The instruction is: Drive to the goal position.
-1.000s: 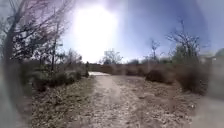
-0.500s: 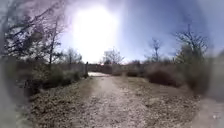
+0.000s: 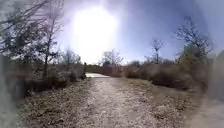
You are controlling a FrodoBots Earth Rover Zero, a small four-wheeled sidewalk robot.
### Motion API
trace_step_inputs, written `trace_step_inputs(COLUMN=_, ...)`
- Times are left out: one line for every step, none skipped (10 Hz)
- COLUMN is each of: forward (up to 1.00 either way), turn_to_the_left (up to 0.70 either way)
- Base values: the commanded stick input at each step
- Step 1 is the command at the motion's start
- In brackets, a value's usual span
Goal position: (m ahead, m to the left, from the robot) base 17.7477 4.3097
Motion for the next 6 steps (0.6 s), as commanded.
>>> trace_step_inputs(forward=0.7, turn_to_the_left=-0.02)
trace_step_inputs(forward=0.7, turn_to_the_left=-0.01)
trace_step_inputs(forward=0.7, turn_to_the_left=0.0)
trace_step_inputs(forward=0.7, turn_to_the_left=0.01)
trace_step_inputs(forward=0.7, turn_to_the_left=0.06)
trace_step_inputs(forward=0.7, turn_to_the_left=0.1)
